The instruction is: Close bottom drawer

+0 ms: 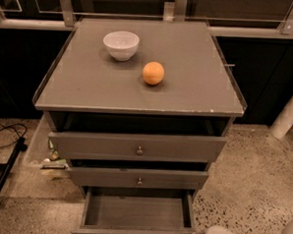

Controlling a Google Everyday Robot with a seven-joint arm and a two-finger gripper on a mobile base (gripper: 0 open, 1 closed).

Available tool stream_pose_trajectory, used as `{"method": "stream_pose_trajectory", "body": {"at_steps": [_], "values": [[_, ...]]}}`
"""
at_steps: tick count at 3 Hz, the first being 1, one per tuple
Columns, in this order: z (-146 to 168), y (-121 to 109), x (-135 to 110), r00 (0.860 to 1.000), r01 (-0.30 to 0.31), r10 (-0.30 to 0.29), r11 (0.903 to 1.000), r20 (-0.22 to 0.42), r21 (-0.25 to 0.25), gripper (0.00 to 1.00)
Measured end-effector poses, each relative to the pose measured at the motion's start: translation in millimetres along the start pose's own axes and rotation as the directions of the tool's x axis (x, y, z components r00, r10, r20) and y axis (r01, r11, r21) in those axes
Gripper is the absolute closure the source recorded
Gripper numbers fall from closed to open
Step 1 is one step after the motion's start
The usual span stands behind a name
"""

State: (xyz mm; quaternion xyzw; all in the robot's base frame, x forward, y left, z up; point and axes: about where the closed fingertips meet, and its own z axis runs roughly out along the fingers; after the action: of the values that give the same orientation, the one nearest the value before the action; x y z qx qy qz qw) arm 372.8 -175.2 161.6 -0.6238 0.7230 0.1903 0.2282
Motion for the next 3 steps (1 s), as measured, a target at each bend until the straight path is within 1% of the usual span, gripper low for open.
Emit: {"method": "stream_pose_trajectory", "body": {"at_steps": [1,3], "values": [[0.1,0.0,-0.1,1.0,0.002,-0.002,1.0,0.0,0.0,0.81],[0.2,0.1,-0.1,1.0,0.002,-0.002,1.0,0.0,0.0,0.34]]}}
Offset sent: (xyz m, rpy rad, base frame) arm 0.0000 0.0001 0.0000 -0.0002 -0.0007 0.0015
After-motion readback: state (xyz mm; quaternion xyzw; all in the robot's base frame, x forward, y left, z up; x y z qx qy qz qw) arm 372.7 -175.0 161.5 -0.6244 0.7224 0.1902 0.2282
